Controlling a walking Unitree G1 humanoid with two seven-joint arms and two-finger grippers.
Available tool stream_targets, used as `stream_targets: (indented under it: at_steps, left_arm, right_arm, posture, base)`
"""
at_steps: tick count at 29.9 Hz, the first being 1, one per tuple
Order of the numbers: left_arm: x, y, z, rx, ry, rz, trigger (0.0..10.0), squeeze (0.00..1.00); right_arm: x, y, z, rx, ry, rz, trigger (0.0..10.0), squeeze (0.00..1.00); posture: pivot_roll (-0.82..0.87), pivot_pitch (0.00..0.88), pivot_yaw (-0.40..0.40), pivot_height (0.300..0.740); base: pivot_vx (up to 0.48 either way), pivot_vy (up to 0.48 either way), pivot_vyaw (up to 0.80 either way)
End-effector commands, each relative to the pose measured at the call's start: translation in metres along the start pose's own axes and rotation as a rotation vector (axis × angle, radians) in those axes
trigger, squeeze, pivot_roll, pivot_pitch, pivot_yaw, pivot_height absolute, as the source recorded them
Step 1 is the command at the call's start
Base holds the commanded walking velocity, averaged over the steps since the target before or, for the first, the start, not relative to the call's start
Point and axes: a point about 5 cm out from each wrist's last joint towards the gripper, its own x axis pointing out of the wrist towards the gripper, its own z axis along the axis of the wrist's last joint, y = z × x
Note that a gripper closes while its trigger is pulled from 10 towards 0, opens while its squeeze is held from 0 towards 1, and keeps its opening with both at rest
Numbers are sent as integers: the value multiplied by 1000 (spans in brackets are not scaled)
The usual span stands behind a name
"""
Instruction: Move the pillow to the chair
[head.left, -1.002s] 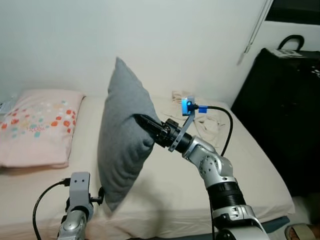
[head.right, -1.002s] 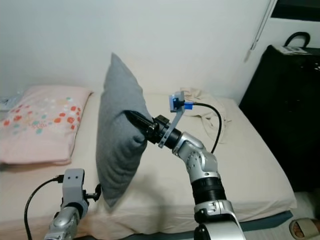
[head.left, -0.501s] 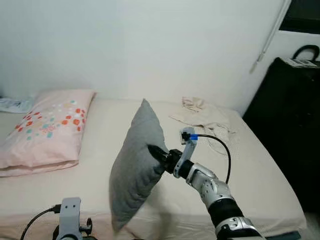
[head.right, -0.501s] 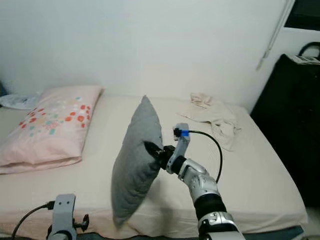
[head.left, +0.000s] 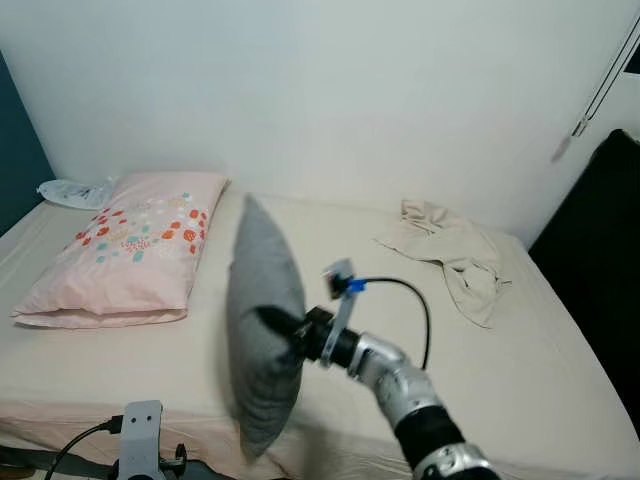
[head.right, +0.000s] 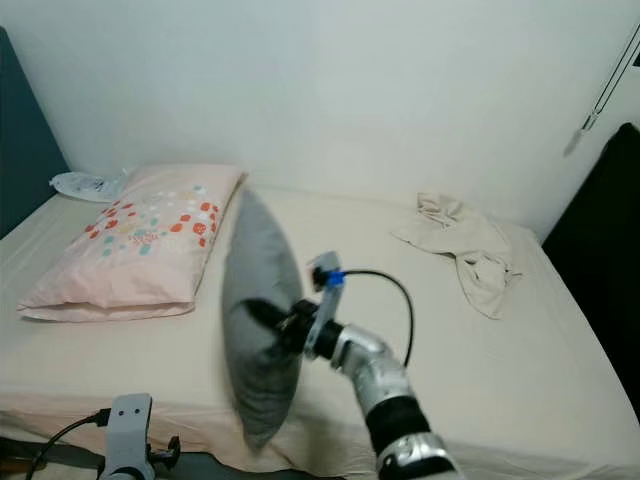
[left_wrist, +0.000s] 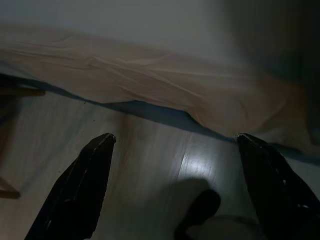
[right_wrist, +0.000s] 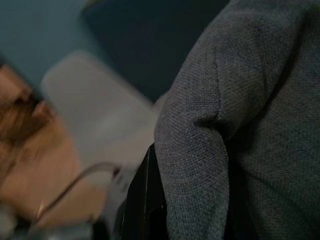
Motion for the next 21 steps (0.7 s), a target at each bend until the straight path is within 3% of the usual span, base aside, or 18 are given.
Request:
stream_targets:
  at_steps: [1,21]
  left_arm:
    - [-1,-4,-3,-19,14,-3,10000,0]
    - [-2,-6,-6,-25,23,-1,10000,0]
  right_arm:
    - [5,5,6,-59,-15,39,10000,0]
    - [2,7,4,-95,3,66,10000,0]
  posture:
    - [188,0,-110,740]
    - [187,0,-121,740]
  base:
    - [0,-480,719]
    - [0,-24,720]
